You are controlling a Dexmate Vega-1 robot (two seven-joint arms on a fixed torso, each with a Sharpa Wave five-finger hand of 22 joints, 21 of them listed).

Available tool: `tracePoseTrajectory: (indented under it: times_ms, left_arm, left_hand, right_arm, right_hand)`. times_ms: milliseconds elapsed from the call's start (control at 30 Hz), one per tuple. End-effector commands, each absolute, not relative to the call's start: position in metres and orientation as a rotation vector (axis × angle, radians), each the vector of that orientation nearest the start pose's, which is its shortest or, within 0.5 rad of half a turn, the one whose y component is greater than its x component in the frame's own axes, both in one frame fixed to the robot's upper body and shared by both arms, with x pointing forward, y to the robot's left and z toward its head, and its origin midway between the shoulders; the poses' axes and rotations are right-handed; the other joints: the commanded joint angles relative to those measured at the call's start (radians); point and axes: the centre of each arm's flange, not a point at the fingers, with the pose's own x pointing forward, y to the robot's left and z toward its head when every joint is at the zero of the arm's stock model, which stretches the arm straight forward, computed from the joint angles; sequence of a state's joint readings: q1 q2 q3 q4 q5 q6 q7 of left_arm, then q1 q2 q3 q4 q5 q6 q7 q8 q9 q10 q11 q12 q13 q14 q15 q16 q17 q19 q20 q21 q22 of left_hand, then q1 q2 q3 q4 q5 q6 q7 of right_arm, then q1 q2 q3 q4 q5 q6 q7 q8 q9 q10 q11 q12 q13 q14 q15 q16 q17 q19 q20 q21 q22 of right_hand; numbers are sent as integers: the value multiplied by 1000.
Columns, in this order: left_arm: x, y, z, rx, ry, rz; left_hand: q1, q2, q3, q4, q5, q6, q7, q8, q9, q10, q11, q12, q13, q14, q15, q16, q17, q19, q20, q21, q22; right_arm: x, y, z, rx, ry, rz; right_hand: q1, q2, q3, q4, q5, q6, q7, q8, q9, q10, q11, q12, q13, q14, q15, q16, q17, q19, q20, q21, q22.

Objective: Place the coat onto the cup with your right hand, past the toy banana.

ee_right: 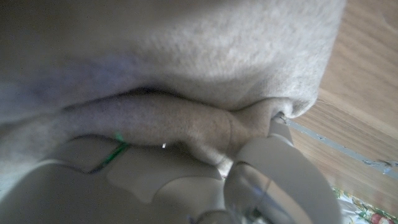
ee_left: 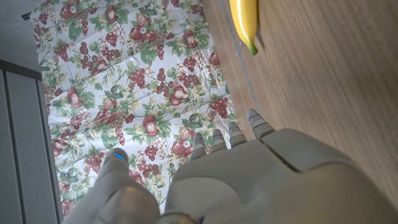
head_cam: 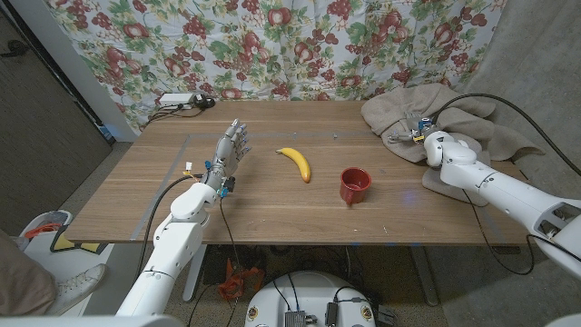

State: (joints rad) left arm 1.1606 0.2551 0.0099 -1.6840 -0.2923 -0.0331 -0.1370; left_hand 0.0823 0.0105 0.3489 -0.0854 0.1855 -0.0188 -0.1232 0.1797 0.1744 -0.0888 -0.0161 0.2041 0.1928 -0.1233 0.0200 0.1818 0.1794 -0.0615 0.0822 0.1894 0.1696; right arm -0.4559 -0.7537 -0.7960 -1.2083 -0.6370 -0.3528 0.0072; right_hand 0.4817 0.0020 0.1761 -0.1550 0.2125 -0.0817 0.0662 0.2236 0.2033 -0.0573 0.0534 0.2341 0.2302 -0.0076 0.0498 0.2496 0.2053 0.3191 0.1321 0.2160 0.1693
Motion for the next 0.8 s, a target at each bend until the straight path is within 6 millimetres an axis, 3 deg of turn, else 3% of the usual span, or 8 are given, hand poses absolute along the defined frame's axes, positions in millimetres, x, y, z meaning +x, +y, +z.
tracePoseTrajectory:
  times_ms: [33, 167, 467, 733, 800]
  left_arm:
    - [591, 276, -67, -3, -551, -181]
    - [592, 275, -67, -6, -552, -182]
    - [592, 276, -68, -8, -555, -181]
    - [592, 277, -70, -12, -557, -179]
    - [591, 277, -70, -12, -558, -180]
  left_hand:
    - [-1, 6, 3, -6, 2, 7, 3, 7, 4, -8, 5, 7, 2, -7, 0, 4, 1, 0, 0, 4, 6]
    - [-1, 6, 3, -6, 2, 8, 2, 8, 4, -8, 5, 7, 2, -7, 1, 4, 1, 0, 0, 4, 6]
    - [-3, 7, 2, -7, 2, 7, 1, 7, 4, -8, 4, 7, 2, -7, 1, 4, 1, 0, 1, 4, 6]
    - [-4, 7, 2, -7, 2, 8, 1, 7, 4, -8, 5, 7, 2, -7, 0, 4, 1, 0, 0, 4, 6]
    - [-4, 8, 2, -7, 2, 8, 1, 7, 4, -8, 5, 8, 2, -7, 0, 4, 1, 0, 0, 4, 6]
  right_arm:
    - [702, -372, 28, -1623, -137, -315]
    - [702, -372, 28, -1621, -134, -315]
    - [701, -372, 28, -1620, -130, -311]
    - [701, -369, 28, -1618, -126, -302]
    - [701, -369, 28, -1614, -129, -306]
  right_hand:
    - [16, 4, 9, -1, -9, 12, 4, 6, 5, 19, 9, 12, 8, 25, -3, 14, 6, 29, -12, 11, 3]
    - [26, 9, 12, 4, -16, 18, 33, 5, 8, 44, 33, 27, 21, 53, -13, 26, 17, 65, -46, 15, 5]
    - [32, 9, 13, 5, -20, 33, 44, 8, 10, 71, 30, 44, 33, 82, -27, 40, 27, 98, -56, 20, 6]
    - [49, 10, 16, 3, -22, 56, 69, 13, 12, 131, 55, 75, 48, 130, -28, 62, 37, 132, -59, 22, 7]
    - [56, 16, 20, 3, -22, 67, 75, 17, 13, 146, 48, 83, 53, 147, -34, 71, 42, 140, -63, 21, 7]
